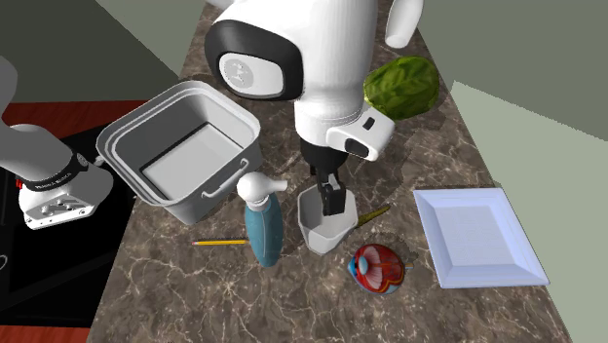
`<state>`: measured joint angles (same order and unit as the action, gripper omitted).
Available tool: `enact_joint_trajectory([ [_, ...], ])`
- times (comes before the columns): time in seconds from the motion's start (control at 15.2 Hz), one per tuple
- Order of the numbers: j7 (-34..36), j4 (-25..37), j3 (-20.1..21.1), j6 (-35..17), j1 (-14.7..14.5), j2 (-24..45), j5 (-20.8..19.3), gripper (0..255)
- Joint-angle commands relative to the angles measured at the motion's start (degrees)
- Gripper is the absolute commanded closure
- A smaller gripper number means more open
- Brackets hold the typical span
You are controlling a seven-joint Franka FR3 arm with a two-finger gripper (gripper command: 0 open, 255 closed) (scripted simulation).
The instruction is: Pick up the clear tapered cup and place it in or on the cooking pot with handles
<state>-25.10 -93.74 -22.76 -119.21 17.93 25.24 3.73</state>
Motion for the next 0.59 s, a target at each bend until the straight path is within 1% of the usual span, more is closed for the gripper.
enact_joint_trajectory([
  [0.0,0.0,-0.3,0.0,-0.5,0.0,0.1,0.0,0],
  [0.4,0.0,-0.3,0.0,-0.5,0.0,0.1,0.0,0],
  [0.46,0.0,-0.3,0.0,-0.5,0.0,0.1,0.0,255],
  [0.53,0.0,-0.3,0.0,-0.5,0.0,0.1,0.0,255],
])
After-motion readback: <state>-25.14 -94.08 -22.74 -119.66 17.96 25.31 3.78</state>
